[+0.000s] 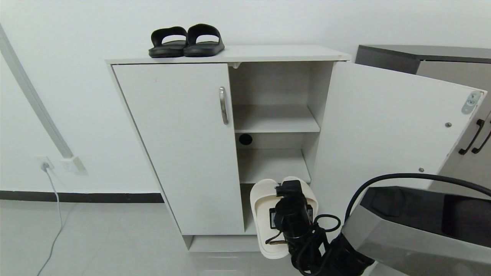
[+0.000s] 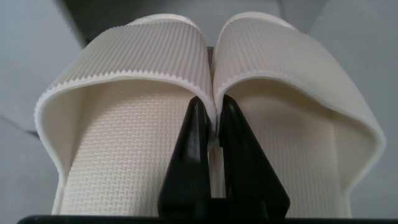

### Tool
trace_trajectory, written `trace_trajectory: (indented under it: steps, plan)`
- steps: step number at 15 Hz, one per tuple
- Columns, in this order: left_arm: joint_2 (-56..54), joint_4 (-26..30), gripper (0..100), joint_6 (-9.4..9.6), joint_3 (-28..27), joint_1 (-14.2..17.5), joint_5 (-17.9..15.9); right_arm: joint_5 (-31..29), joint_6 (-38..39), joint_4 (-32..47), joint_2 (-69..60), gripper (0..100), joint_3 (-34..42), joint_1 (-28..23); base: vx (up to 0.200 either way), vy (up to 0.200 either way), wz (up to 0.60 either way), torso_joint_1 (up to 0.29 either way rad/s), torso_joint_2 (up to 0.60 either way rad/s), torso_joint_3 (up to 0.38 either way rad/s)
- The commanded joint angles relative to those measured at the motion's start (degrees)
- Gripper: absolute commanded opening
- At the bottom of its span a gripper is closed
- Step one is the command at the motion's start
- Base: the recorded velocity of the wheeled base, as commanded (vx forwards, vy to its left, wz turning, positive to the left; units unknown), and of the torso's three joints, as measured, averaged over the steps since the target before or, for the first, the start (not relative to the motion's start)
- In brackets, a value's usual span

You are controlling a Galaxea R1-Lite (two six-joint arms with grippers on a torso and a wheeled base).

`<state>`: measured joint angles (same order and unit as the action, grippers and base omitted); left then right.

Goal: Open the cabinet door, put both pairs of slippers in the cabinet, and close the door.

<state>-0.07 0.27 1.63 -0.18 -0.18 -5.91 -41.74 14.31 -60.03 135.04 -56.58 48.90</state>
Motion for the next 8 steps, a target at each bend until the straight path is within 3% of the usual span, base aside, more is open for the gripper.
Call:
trace_trajectory:
  steps: [1, 6, 8]
  plan:
    - [0.1, 0.0, 0, 0.04, 0.0, 0.0, 0.0, 0.5, -0.1, 0.0, 2.2, 0, -1.6, 0.0, 0.000, 0.000, 0.00, 0.002, 0.00, -0.129]
    - [0.1, 0.0, 0, 0.12, 0.0, 0.0, 0.0, 2.4, -3.0, -0.1, 5.2, 0, -7.8, -0.6, 0.000, 0.000, 0.00, 0.005, 0.00, -0.189]
    - [0.1, 0.0, 0, 0.12, 0.0, 0.0, 0.0, 1.7, -4.9, -4.0, 5.2, 0, -7.0, -0.6, 0.000, 0.000, 0.00, 0.005, 0.00, -0.107]
